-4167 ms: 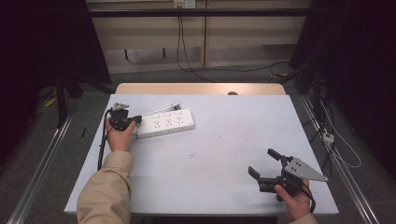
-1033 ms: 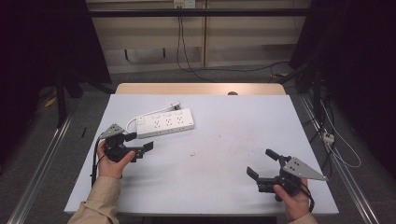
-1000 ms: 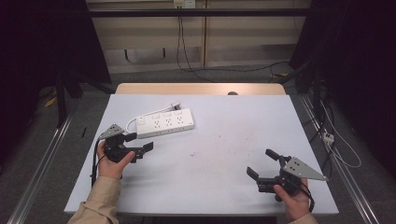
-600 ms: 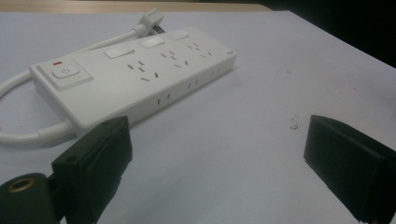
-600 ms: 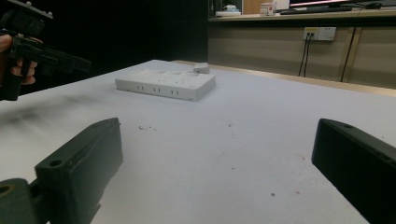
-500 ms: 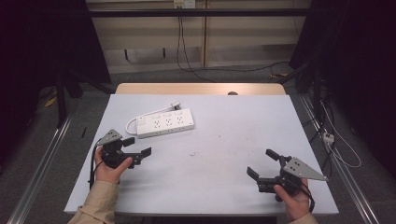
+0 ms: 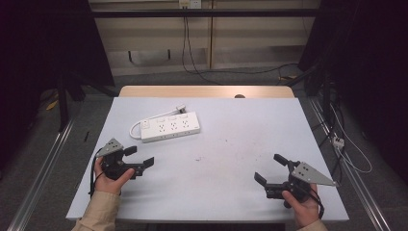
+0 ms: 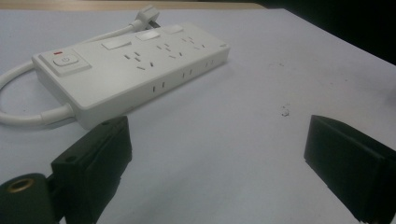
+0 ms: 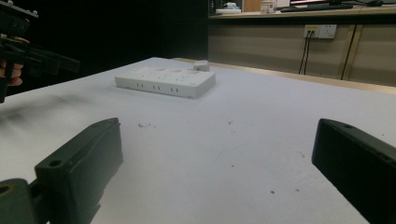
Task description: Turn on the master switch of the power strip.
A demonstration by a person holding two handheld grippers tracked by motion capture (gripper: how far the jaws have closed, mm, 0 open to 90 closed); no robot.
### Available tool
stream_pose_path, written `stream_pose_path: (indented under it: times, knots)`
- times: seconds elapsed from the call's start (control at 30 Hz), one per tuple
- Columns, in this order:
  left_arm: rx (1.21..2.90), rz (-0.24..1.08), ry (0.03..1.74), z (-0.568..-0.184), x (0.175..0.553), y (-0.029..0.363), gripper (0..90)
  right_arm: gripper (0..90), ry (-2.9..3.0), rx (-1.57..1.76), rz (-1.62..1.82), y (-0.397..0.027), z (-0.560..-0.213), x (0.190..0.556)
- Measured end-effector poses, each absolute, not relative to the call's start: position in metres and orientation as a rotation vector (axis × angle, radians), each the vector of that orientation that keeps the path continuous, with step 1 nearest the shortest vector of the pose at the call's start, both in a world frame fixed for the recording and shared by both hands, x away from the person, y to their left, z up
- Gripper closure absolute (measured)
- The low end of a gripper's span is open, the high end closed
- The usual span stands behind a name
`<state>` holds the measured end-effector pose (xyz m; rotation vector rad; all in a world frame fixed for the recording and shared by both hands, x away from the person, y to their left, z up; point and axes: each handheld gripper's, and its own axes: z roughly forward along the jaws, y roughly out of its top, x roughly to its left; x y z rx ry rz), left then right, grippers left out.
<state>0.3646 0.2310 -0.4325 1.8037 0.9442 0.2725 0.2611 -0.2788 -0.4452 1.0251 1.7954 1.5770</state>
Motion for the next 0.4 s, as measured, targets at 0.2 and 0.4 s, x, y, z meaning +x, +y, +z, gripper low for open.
stream_pose_path:
  times: [0.2, 0.4]
  knots:
    - [1.798, 0.291, 0.933, -0.4335, 0.3576, 0.2341, 7.4, 1.3, 1.803, 1.034, 1.576, -0.2786, -0.4455, 0.2611]
    - [1.808, 0.292, 0.932, -0.4364, 0.3556, 0.2337, 6.1, 1.2, 1.812, 1.044, 1.561, -0.2795, -0.4458, 0.2621]
